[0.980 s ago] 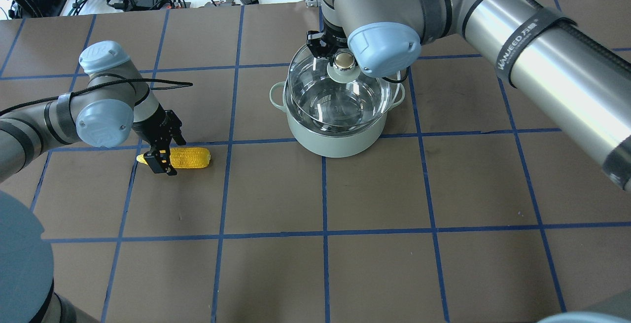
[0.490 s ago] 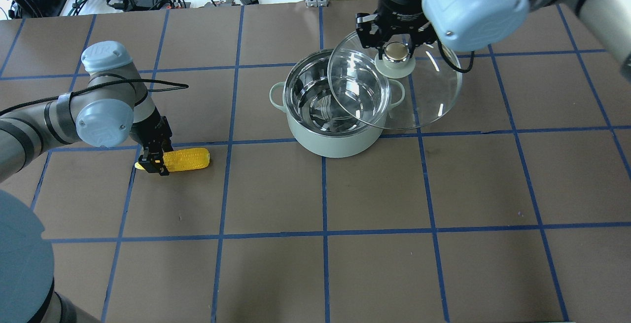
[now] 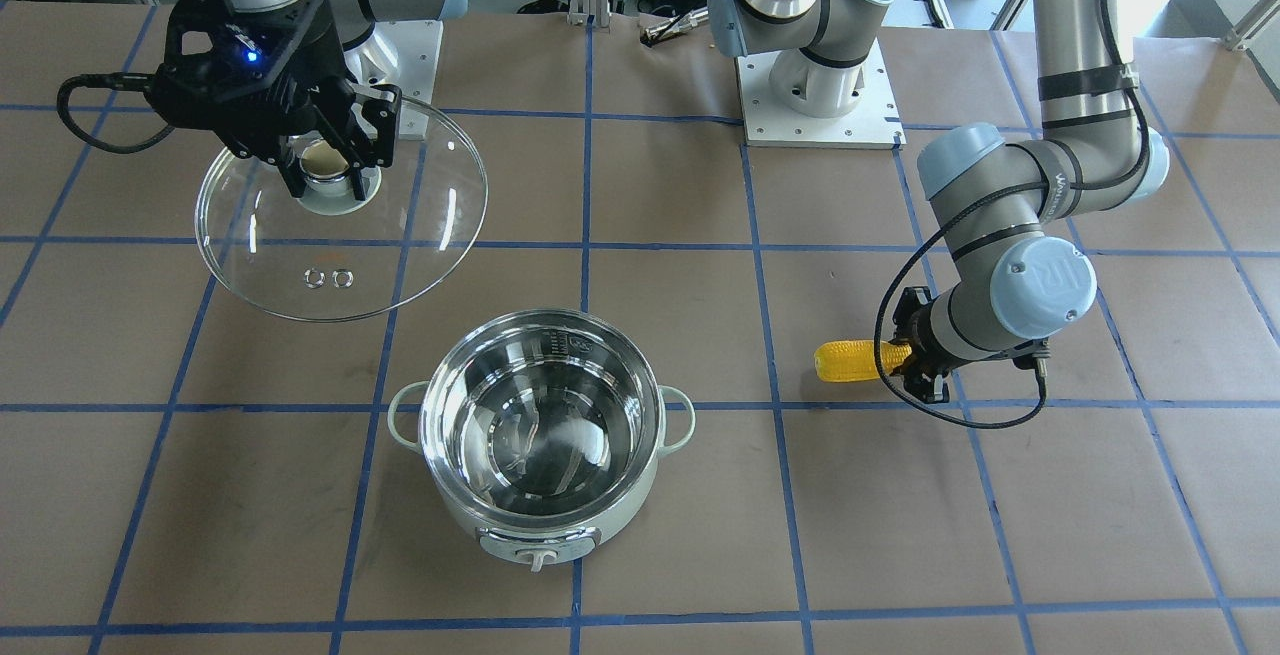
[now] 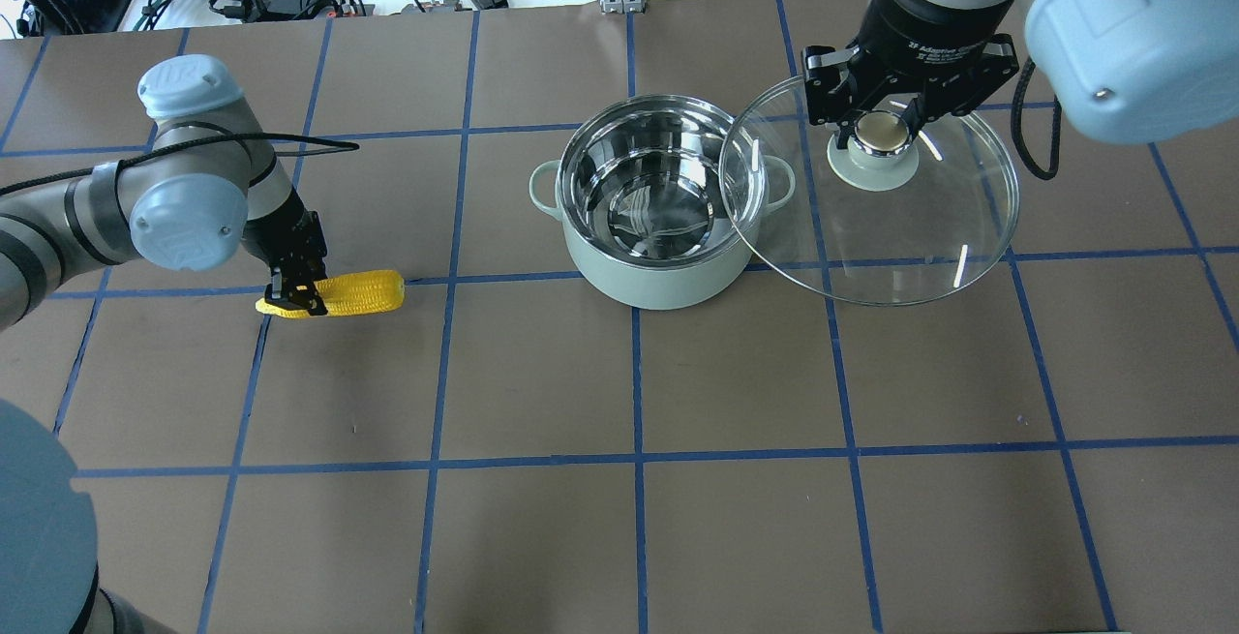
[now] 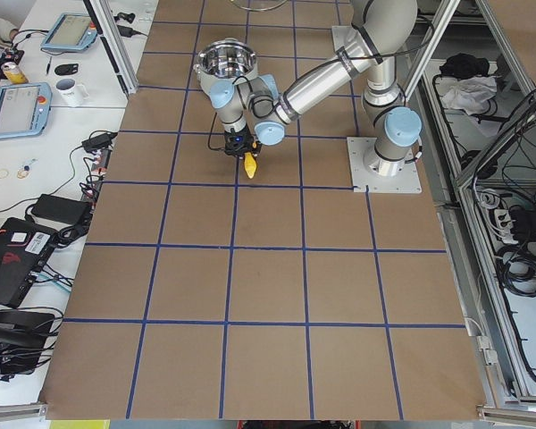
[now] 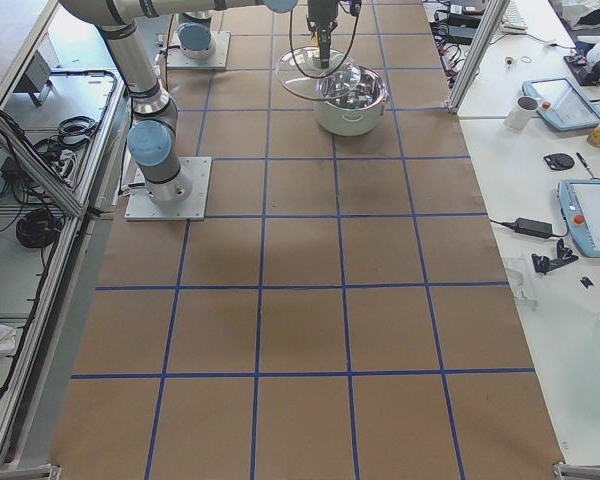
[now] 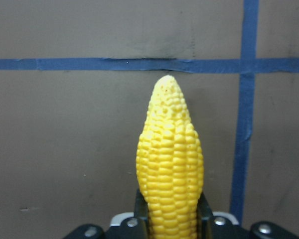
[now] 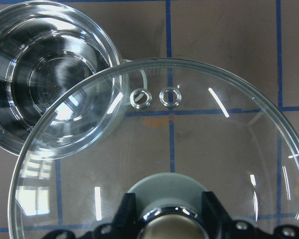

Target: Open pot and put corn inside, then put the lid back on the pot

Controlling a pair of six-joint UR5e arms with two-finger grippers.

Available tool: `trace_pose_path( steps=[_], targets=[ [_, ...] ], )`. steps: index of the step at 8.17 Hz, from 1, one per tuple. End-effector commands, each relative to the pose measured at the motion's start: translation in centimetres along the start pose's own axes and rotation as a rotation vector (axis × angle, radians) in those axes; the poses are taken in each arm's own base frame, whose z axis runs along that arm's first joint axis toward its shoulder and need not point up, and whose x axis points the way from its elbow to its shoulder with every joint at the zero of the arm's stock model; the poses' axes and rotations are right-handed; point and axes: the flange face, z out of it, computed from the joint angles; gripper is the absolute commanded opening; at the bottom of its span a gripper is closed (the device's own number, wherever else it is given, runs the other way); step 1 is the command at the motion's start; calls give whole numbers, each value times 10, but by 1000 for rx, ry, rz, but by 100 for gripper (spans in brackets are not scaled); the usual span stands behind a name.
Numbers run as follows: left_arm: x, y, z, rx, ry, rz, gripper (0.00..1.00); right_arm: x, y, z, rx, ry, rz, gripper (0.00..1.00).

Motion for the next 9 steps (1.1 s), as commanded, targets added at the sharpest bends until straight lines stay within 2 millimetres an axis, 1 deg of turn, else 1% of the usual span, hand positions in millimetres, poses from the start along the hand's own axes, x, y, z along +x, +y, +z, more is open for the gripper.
trace_pose_path(
  steps=[1, 2, 3, 4, 5, 6, 7, 8, 9],
  targets=[
    [13, -2, -80, -27, 15, 8, 0, 9, 1, -4, 2, -76, -25, 27],
    [17, 15, -117, -74, 23, 31, 0, 14, 0, -3, -2, -63, -53, 27],
    [16, 43, -158, -73, 34, 60, 0, 13, 2, -4, -1, -61, -50, 26],
    [17, 80, -197, -48, 99, 57, 0, 13, 3, -6, -1, -62, -47, 26],
    [16, 114, -218, -39, 133, 79, 0, 14, 3, -5, -4, -61, -45, 25],
    [7, 153, -225, -25, 144, 113, 0, 13, 4, -6, -1, -63, -50, 25],
    [-3, 190, -225, -11, 154, 156, 0, 13, 4, -6, -2, -63, -50, 25],
    [-4, 219, -229, 2, 200, 140, 0, 14, 3, -6, -2, -63, -55, 25],
    [-7, 253, -224, 6, 202, 170, 0, 14, 3, -6, -1, -63, -56, 25]
  ],
)
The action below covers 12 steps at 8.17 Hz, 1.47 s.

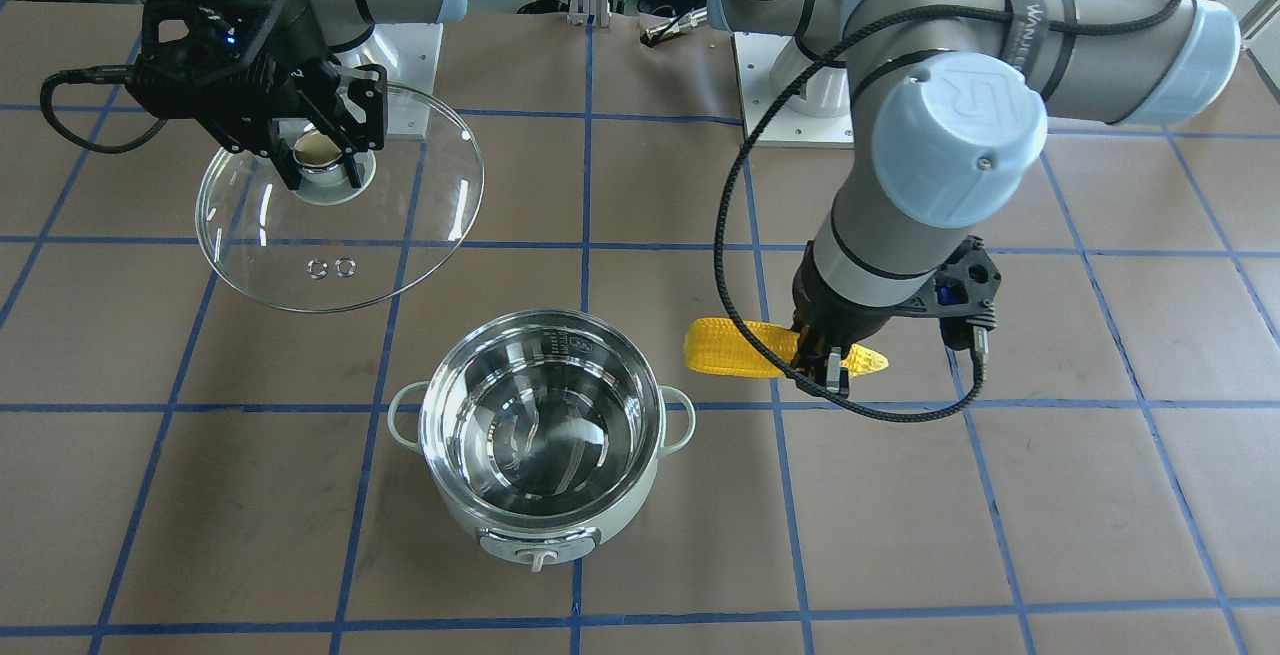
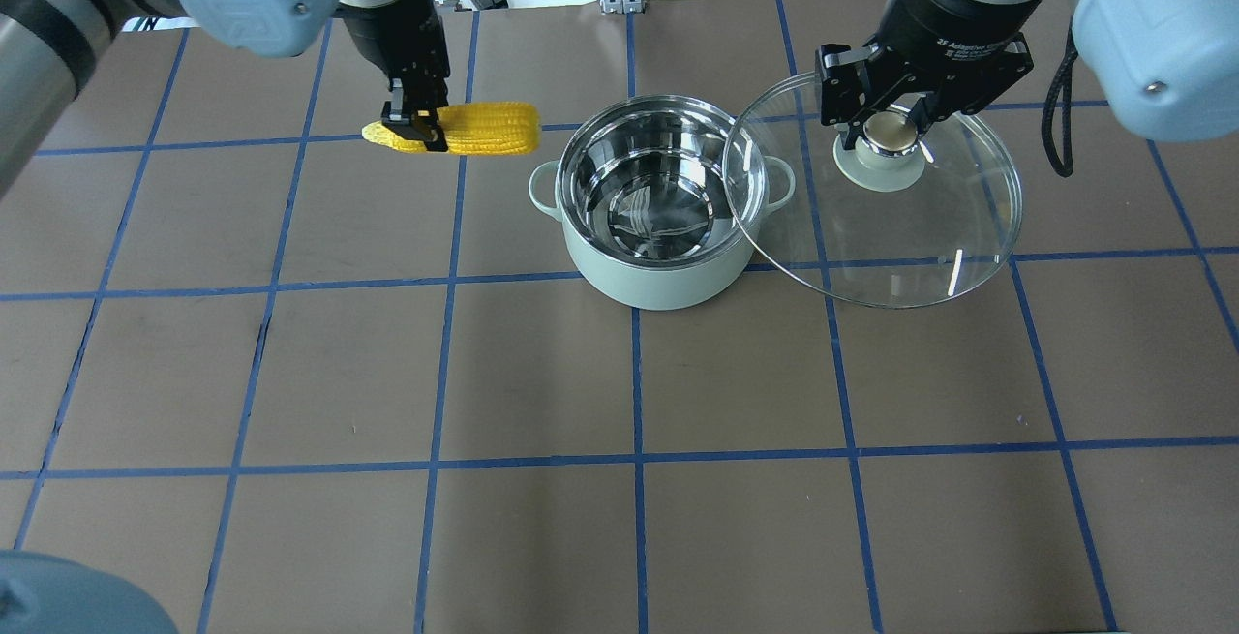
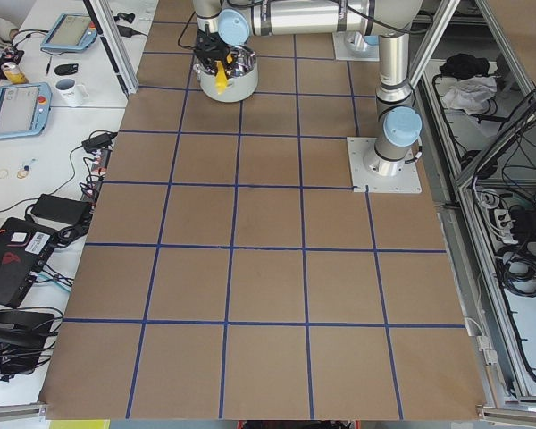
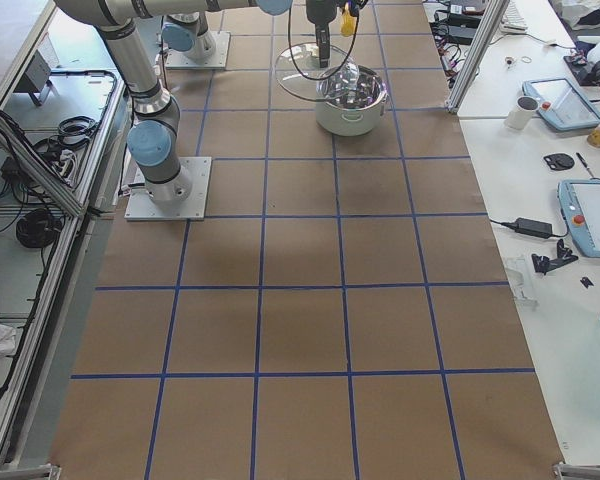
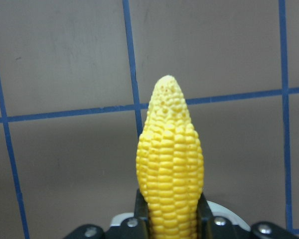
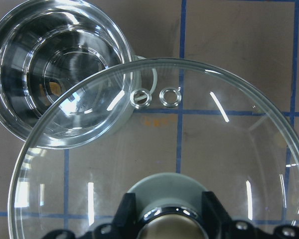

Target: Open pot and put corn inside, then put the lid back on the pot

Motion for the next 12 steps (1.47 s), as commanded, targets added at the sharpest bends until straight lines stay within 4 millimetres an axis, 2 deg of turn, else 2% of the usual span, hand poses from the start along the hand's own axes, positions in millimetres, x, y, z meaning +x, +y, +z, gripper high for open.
trace_pose_path(
  steps=[1, 3, 4, 5, 6, 8, 9, 12],
  targets=[
    [5, 94, 11, 15, 36, 50, 0, 0, 0, 0, 1, -2, -6, 25],
    [24, 129, 36, 15, 49, 7, 0, -1, 0, 0, 1, -3, -9, 24],
    [27, 155, 47, 17, 59, -27, 0, 0, 0, 0, 1, -3, -9, 22],
    [24, 172, 42, 46, 85, -49, 0, -1, 0, 0, 1, -3, -10, 21],
    [30, 181, 47, 45, 89, -52, 0, -1, 0, 0, 1, -3, -10, 21],
    [39, 194, 77, 45, 67, -79, 0, 0, 0, 0, 0, -2, -10, 21],
    [40, 197, 85, 42, 53, -93, 0, 0, 0, 0, 0, -2, -13, 21],
    [40, 201, 90, 5, 34, -102, 0, 1, 0, 1, -2, -1, -12, 21]
  ],
)
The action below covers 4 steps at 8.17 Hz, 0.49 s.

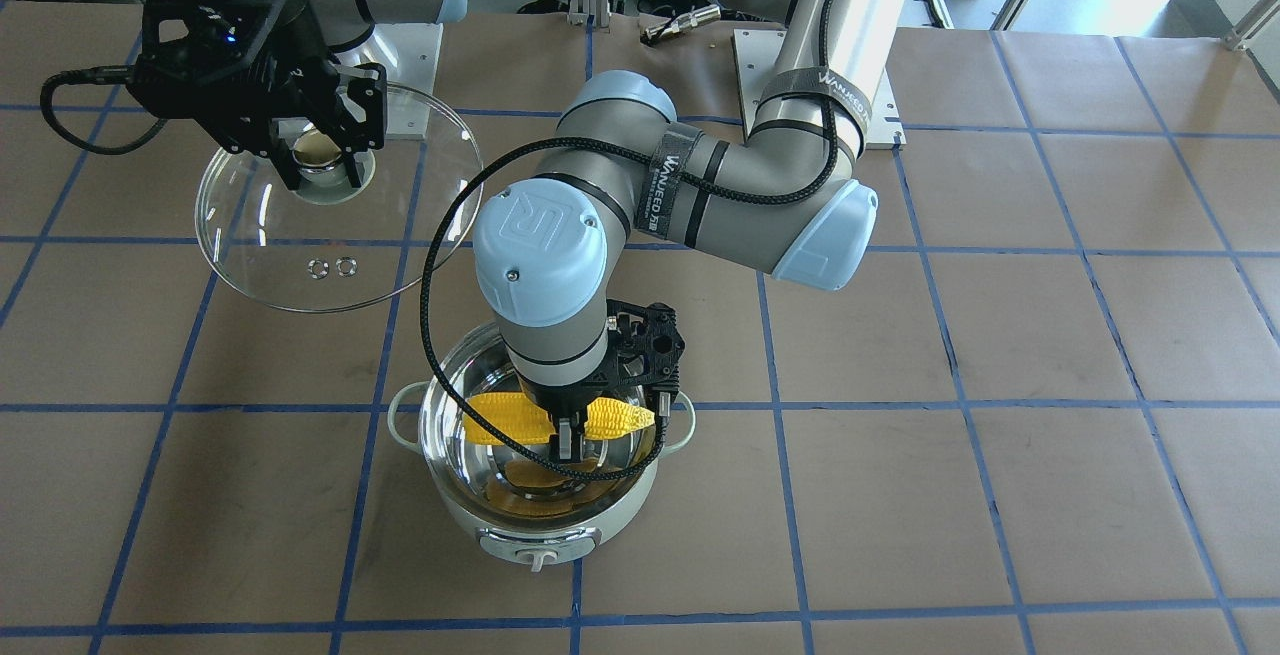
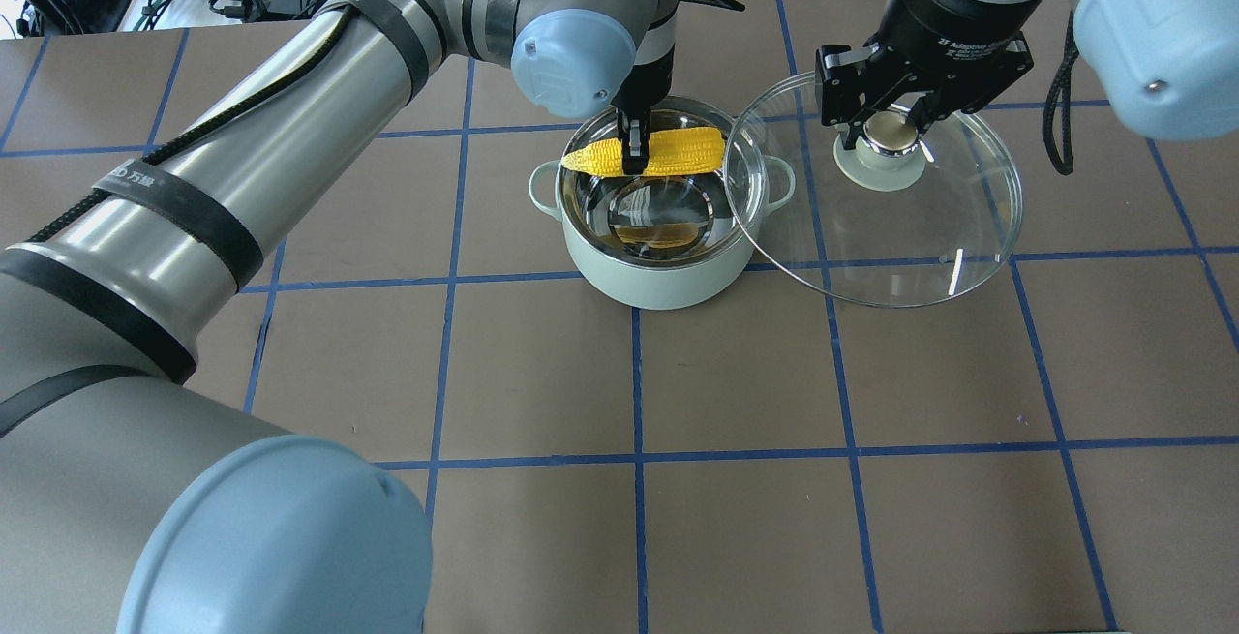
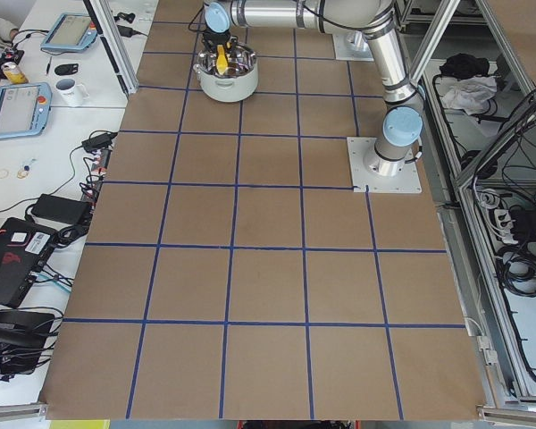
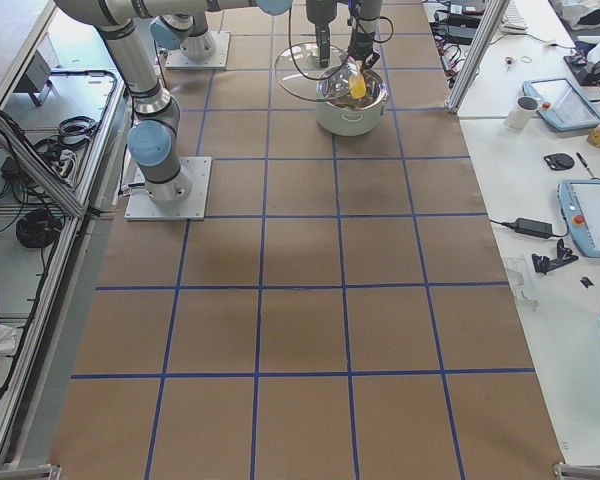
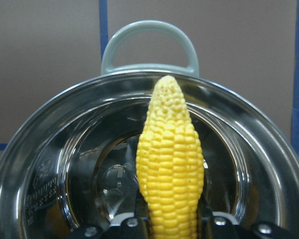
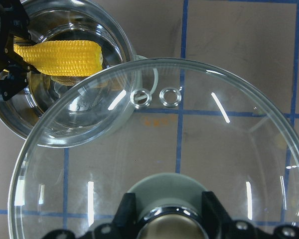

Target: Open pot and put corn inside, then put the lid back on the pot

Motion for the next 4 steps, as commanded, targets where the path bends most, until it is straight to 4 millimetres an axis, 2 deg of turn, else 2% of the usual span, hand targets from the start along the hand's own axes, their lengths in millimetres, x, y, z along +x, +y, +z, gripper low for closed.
trace_pose_path(
  steps=[1, 4],
  targets=[
    [-1, 5, 4, -35, -19, -2, 0, 1, 0, 0, 0, 0, 1, 21],
    [1, 5, 9, -33, -15, -3, 0, 1, 0, 0, 0, 0, 1, 21]
  ],
)
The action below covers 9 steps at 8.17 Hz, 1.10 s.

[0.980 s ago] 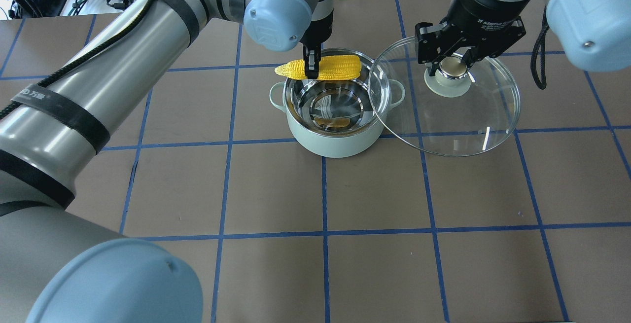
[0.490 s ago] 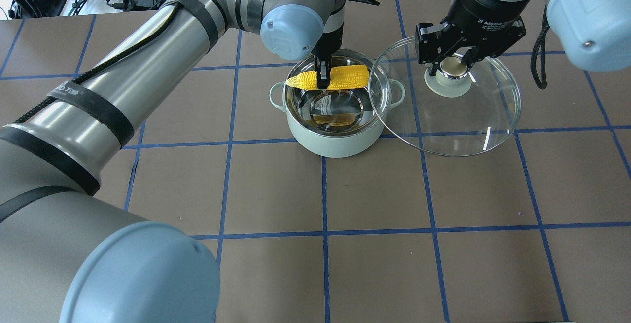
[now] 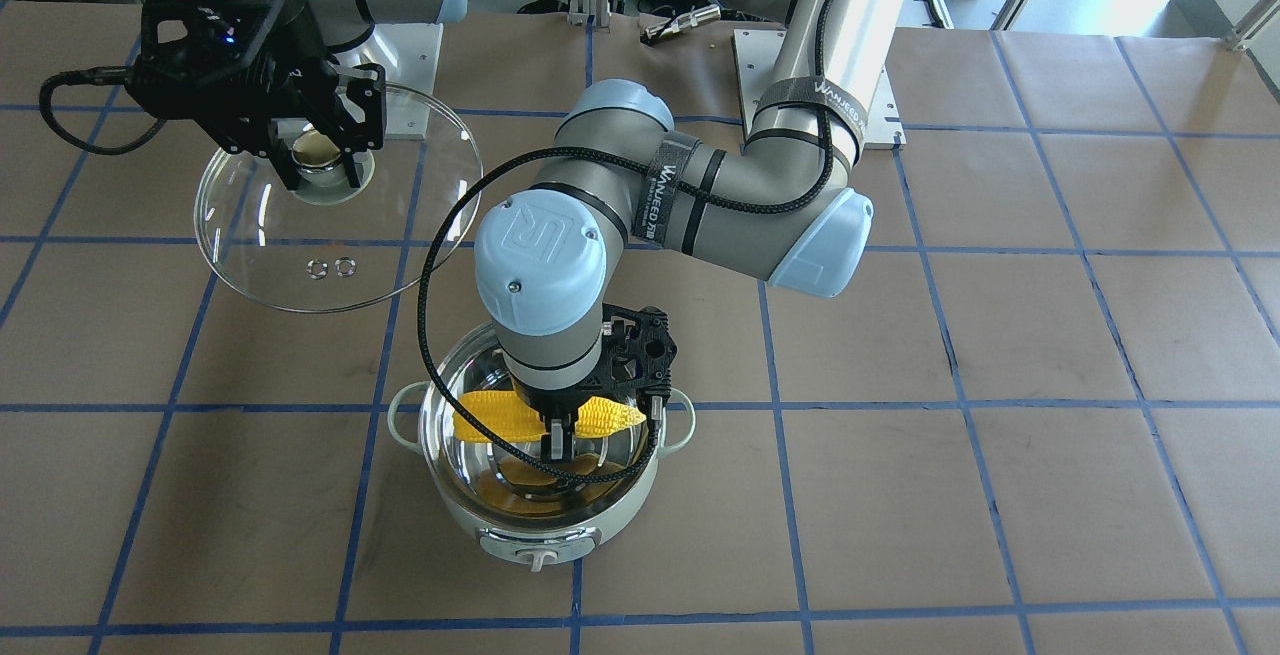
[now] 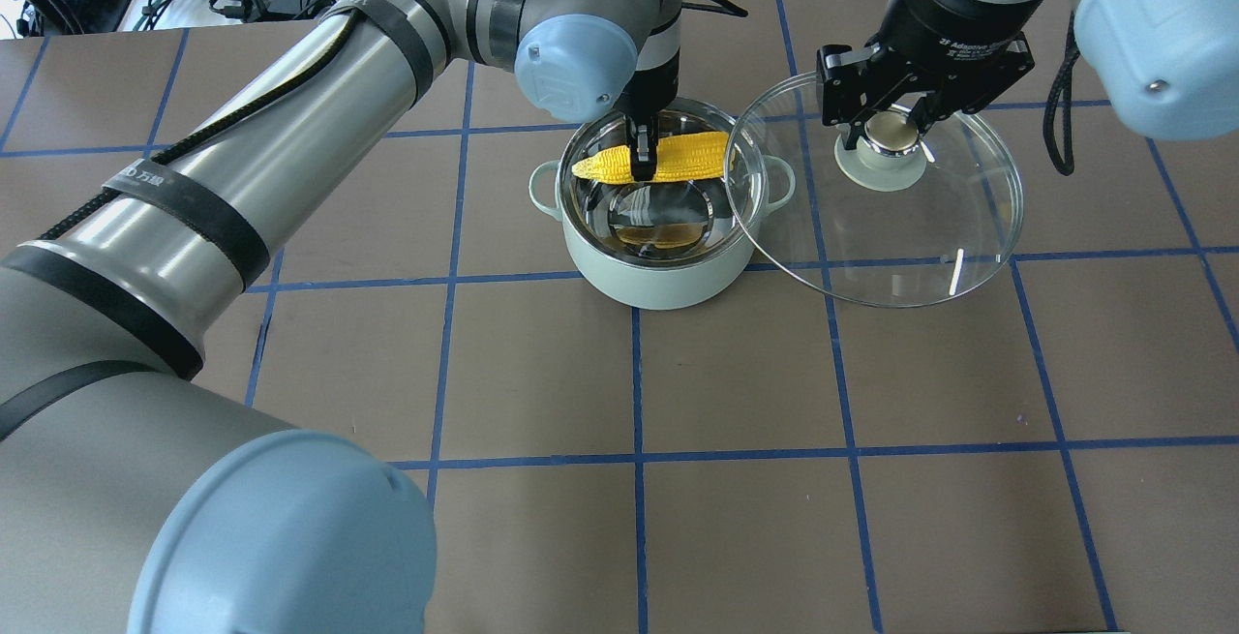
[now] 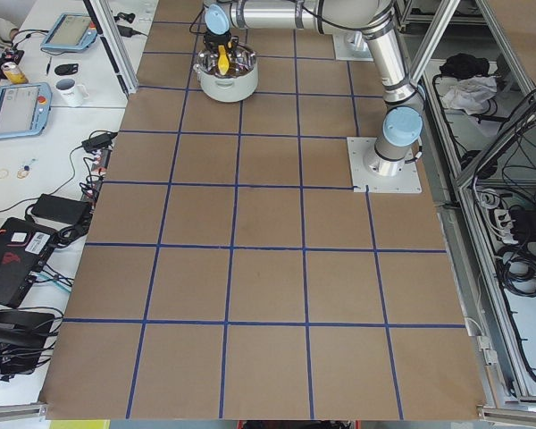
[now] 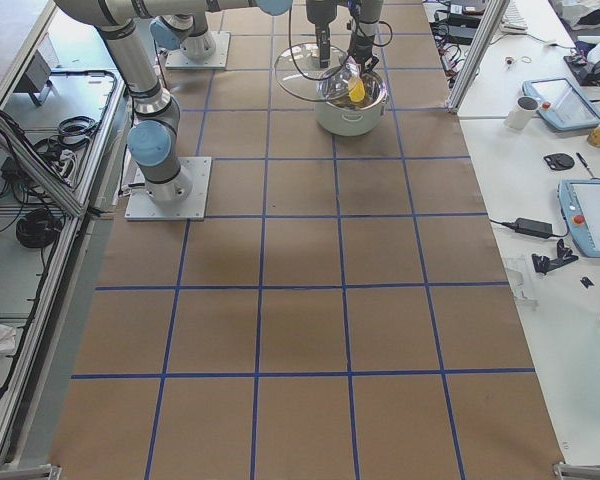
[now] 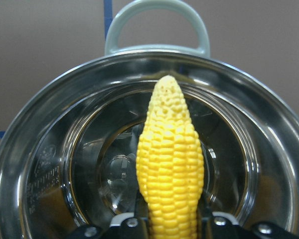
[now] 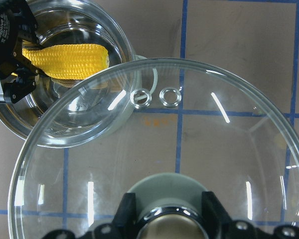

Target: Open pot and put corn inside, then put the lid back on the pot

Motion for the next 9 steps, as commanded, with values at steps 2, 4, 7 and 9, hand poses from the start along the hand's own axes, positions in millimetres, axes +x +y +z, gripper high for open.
trace_pose_path(
  steps=[2, 4, 7, 9],
  targets=[
    [-1, 0, 9, -1, 7, -1, 0, 0, 0, 0, -1, 2, 0, 21],
    [-4, -2, 26, 10, -8, 0, 18, 0, 0, 1, -2, 2, -11, 21],
    [-3, -2, 22, 7, 9, 13, 100, 0, 0, 1, -2, 2, -12, 21],
    [-8, -5, 2, -1, 27, 14, 100, 0, 0, 0, -1, 2, -12, 21]
  ],
)
